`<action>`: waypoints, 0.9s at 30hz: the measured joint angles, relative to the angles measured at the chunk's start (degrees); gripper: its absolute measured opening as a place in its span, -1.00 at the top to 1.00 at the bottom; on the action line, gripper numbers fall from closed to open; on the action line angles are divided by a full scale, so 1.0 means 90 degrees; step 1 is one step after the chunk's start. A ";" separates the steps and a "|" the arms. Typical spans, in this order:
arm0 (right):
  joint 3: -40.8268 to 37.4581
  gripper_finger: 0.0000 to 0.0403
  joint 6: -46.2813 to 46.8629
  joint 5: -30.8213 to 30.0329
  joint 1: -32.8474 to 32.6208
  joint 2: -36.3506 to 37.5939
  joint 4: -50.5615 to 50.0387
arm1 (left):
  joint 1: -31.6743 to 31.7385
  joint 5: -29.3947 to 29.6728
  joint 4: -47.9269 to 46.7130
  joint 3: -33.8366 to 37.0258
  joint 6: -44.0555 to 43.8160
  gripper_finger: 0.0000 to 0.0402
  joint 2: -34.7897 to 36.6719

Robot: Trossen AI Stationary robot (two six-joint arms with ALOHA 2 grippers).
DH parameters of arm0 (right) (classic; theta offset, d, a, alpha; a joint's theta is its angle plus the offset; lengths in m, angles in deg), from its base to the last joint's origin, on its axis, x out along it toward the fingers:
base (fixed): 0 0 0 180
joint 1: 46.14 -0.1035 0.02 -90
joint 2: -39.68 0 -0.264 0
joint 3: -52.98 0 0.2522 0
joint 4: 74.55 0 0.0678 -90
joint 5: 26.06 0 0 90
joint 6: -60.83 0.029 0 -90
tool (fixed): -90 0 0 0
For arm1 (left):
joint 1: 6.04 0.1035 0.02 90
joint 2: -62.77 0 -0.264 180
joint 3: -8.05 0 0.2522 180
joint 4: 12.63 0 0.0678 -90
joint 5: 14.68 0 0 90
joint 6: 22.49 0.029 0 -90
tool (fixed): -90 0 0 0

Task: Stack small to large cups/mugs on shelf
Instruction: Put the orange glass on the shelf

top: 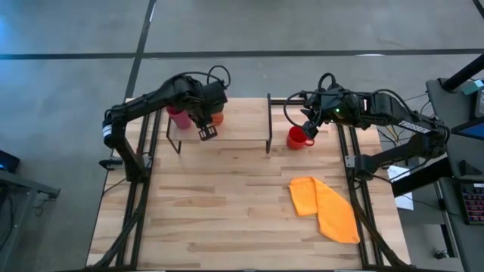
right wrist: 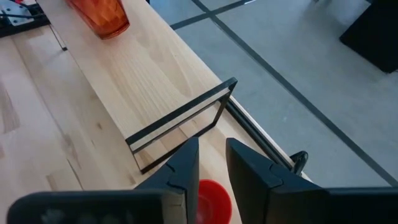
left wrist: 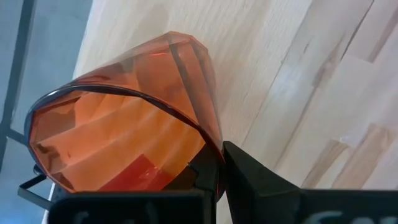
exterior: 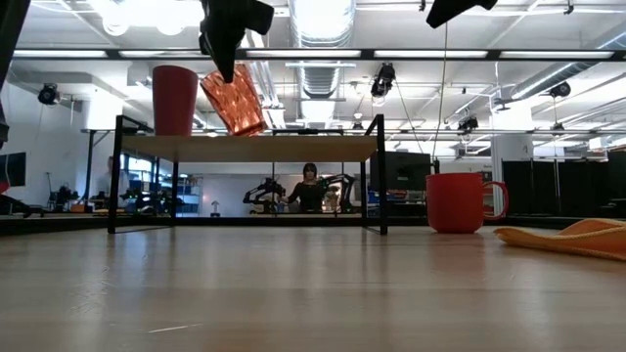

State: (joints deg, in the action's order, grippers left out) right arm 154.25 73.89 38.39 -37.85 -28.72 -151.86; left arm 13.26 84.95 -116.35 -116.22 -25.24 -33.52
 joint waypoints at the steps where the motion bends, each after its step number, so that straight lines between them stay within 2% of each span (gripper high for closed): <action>1: 0.0000 0.62 0.0001 -0.0001 -0.0001 0.0000 0.0000 | -0.0002 -0.0010 -0.0007 0.0021 -0.0018 1.00 0.0000; 5: 0.0000 0.60 0.0001 -0.0001 -0.0001 0.0001 0.0000 | -0.0001 -0.0222 -0.0009 0.0035 -0.0162 1.00 -0.0023; 17: 0.0000 0.59 0.0000 -0.0001 -0.0002 0.0000 0.0000 | 0.0010 -0.0223 -0.0004 0.0043 -0.0159 0.99 -0.0036; 27: 0.0000 0.59 0.0037 -0.0001 0.0000 0.0002 0.0000 | 0.0013 0.0127 -0.0007 0.0047 -0.0153 0.69 -0.0046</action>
State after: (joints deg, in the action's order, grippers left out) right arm 154.25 74.22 38.38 -37.84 -28.70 -151.86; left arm 13.38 86.09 -116.41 -115.79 -26.61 -33.94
